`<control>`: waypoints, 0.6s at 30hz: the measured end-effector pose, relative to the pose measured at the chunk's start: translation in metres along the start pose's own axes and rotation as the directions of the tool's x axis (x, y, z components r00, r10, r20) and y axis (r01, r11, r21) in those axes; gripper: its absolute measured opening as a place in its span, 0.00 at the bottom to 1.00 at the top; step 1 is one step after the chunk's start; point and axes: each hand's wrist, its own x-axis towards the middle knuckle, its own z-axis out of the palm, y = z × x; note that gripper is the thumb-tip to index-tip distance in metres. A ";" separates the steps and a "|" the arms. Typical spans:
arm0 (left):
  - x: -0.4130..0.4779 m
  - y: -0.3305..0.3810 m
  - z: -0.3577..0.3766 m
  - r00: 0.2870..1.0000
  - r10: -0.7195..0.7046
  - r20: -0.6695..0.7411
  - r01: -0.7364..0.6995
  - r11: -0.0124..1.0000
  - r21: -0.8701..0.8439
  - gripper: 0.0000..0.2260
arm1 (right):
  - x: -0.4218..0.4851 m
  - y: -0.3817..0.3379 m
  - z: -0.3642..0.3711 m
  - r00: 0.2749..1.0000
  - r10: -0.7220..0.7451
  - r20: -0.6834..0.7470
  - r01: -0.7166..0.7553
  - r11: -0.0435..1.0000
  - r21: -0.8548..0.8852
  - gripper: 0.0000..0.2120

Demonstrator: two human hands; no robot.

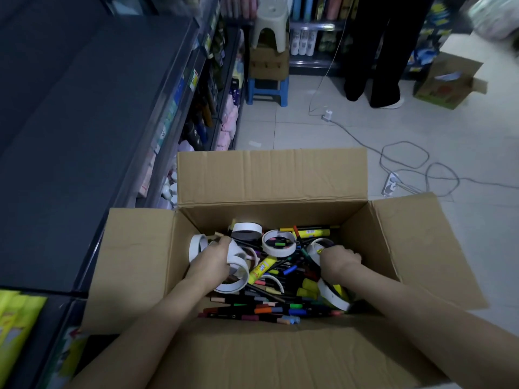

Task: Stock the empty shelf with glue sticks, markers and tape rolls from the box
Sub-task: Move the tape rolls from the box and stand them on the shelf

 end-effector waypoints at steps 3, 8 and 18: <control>-0.001 0.003 -0.003 0.999 -0.006 -0.043 0.001 0.993 -0.115 0.24 | 0.001 0.005 -0.005 1.000 -0.007 0.010 0.007 1.000 0.024 0.06; -0.003 0.008 -0.009 0.998 -0.055 -0.025 0.048 0.971 -0.233 0.30 | -0.001 0.013 -0.011 0.999 -0.046 -0.018 0.046 0.999 -0.010 0.15; -0.008 0.019 -0.011 0.978 -0.171 -0.117 0.109 0.905 -0.412 0.27 | 0.000 0.032 -0.015 0.998 -0.018 -0.056 0.037 0.932 0.360 0.16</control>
